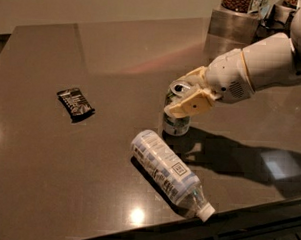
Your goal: Move 7up can near blue plastic bottle
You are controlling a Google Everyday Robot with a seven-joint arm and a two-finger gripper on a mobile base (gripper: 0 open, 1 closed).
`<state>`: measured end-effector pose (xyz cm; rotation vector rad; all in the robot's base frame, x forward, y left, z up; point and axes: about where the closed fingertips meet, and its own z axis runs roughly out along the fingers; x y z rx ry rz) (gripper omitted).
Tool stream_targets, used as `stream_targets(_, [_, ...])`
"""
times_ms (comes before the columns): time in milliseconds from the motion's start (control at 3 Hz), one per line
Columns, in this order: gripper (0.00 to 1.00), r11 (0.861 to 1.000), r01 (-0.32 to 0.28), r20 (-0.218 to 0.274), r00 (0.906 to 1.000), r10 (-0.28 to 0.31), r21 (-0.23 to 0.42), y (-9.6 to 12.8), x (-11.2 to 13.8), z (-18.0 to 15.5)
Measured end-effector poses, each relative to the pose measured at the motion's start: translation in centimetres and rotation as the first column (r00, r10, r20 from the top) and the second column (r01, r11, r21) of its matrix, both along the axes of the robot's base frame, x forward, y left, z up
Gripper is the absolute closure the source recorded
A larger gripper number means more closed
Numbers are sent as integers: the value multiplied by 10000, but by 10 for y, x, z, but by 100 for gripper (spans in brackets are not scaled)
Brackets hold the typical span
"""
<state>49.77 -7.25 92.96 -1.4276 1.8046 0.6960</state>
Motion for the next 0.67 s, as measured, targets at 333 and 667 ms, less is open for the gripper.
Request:
stream_targets(333, [58,9997,-234,-235,9994,236,92,2,-11,-5])
stream_targets(667, [35,9994,-323,-397,9987,326,90,1,-18,-14])
